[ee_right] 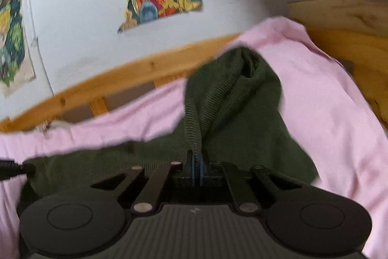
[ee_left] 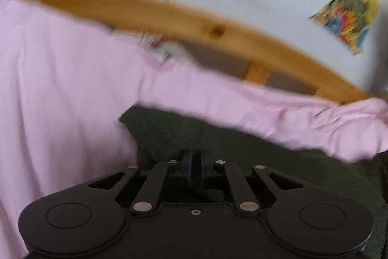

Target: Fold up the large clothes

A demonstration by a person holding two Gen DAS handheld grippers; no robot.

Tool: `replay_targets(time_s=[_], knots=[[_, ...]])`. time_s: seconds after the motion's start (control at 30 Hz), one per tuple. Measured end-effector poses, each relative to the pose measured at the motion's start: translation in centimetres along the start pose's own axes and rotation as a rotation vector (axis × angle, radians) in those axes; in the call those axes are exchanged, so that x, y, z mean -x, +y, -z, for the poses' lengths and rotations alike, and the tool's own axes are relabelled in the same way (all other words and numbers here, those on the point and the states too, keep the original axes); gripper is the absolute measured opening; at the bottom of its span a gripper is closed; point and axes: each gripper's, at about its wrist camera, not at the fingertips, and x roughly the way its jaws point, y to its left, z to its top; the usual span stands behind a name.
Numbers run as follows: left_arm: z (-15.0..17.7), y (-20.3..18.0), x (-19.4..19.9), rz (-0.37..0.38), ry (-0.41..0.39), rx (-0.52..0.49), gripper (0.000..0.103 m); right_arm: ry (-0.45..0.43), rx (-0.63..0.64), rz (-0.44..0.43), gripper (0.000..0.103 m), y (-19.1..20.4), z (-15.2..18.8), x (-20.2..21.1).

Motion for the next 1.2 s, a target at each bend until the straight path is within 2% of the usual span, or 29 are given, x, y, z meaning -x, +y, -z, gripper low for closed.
replay_targets(time_s=[0.1,0.2,0.23,0.27,0.3,0.33,0.4,0.47,0.53,0.6,0.67,0.7,0.73,0.8,0.83,0.9,1.03,1.1,1.2], knots=[[1.6,0.7,-0.9,-0.027,0.054,-0.018,0.002,0.072,-0.019,0.002,0.004,-0.1,3.3,-0.2],[2.2,0.6,-0.3,-0.032,0.052,-0.038,0.004,0.139,-0.01,-0.017,0.006,0.3,4.9,-0.9],[2.2,0.3,0.4,-0.019,0.046,-0.035,0.013,0.154,-0.028,-0.027,0.015,0.3,4.6,-0.5],[2.1,0.1,1.2,0.002,0.029,-0.039,0.019,0.161,-0.048,-0.03,0.018,0.3,4.1,0.1],[2.0,-0.2,2.1,0.026,-0.003,-0.047,0.019,0.161,-0.065,-0.031,0.033,0.4,3.5,1.0],[2.0,-0.4,2.9,0.047,-0.041,-0.058,0.021,0.154,-0.067,-0.04,0.043,0.5,2.9,2.2],[1.6,-1.1,4.1,0.086,-0.115,-0.095,0.027,0.096,-0.001,-0.036,0.043,1.5,2.0,5.3],[1.0,-2.1,4.4,0.108,-0.168,-0.12,0.033,-0.012,0.115,-0.017,0.053,2.8,0.6,7.4],[-0.2,-3.2,3.1,0.117,-0.15,-0.113,0.034,-0.138,0.239,0.0,0.069,4.3,-1.1,8.3],[-1.0,-4.1,1.5,0.121,-0.133,-0.096,0.034,-0.221,0.347,0.018,0.069,5.9,-2.7,7.0],[-1.2,-4.3,-0.5,0.065,-0.111,-0.098,0.03,-0.243,0.394,0.045,0.067,6.7,-3.8,4.6],[-1.1,-3.8,-1.6,0.031,-0.091,-0.084,0.026,-0.226,0.407,0.067,0.061,6.6,-4.1,3.0],[-1.1,-3.0,-2.3,0.001,-0.07,-0.068,0.016,-0.198,0.413,0.096,0.052,6.3,-4.2,1.4],[-0.7,-1.0,-3.2,-0.044,-0.037,-0.031,0.005,-0.135,0.433,0.183,0.039,5.2,-3.6,-1.1],[-0.5,-0.1,-3.6,-0.051,-0.019,-0.025,0.002,-0.109,0.444,0.222,0.038,4.4,-2.9,-2.1],[0.3,1.3,-4.0,-0.032,0.0,-0.053,0.002,-0.058,0.448,0.257,0.034,2.8,-1.3,-3.5],[1.1,1.1,-4.4,-0.046,-0.003,-0.141,0.002,-0.104,0.477,0.254,0.034,1.5,1.8,-4.4],[1.3,0.7,-4.5,-0.059,-0.006,-0.205,0.002,-0.097,0.49,0.265,0.034,1.4,1.7,-4.7],[0.8,0.2,-3.6,-0.07,-0.02,-0.213,0.002,-0.085,0.481,0.257,0.035,1.8,0.7,-4.3]])
